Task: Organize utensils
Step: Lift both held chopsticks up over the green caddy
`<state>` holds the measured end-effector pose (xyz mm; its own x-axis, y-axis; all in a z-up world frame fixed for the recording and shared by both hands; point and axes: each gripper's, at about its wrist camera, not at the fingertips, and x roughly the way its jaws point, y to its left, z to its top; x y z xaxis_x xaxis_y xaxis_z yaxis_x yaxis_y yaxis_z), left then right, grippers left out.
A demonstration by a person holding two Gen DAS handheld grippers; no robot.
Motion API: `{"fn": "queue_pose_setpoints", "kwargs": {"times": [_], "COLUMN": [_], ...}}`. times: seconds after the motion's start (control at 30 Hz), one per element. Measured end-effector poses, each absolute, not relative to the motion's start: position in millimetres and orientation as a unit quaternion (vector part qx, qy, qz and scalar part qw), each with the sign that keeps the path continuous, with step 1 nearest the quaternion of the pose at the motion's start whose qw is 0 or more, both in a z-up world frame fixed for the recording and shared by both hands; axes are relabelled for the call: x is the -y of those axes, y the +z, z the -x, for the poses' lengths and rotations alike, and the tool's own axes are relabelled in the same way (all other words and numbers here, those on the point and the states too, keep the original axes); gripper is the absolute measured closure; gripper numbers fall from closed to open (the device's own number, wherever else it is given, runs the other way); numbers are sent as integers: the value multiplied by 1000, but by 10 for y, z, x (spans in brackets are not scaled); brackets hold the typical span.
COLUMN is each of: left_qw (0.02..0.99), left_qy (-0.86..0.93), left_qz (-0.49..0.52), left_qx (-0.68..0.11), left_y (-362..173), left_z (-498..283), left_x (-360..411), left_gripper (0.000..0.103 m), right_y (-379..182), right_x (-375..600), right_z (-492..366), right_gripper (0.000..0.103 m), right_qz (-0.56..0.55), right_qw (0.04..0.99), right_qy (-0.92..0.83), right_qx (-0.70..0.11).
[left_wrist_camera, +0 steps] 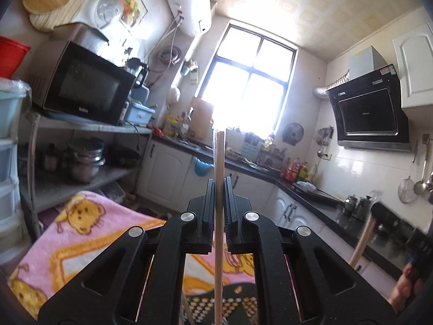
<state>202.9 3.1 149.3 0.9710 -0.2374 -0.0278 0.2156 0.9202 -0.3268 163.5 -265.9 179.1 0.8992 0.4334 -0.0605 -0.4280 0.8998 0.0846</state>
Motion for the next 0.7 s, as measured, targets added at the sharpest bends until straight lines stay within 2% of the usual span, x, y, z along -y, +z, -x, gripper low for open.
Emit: {"fn": "queue_pose_setpoints", "kwargs": {"times": [0.33,0.7], "left_qw": [983,984], "left_qy": [-104,-104], "left_qz": [145,142], "left_qx": [-28,-38], "left_y": [1303,979], "left_z": [-2272,-2354], "left_x": [69,126], "left_gripper": [99,99], "right_y": [1732,1356], "right_x": [2656,2606], "right_z": [-1949,-2231], "right_gripper": [97,97], "right_qz": [-42,-50], "right_qw": [977,978], "right_qy": [208,198], "right_qx": [-22,-51]}}
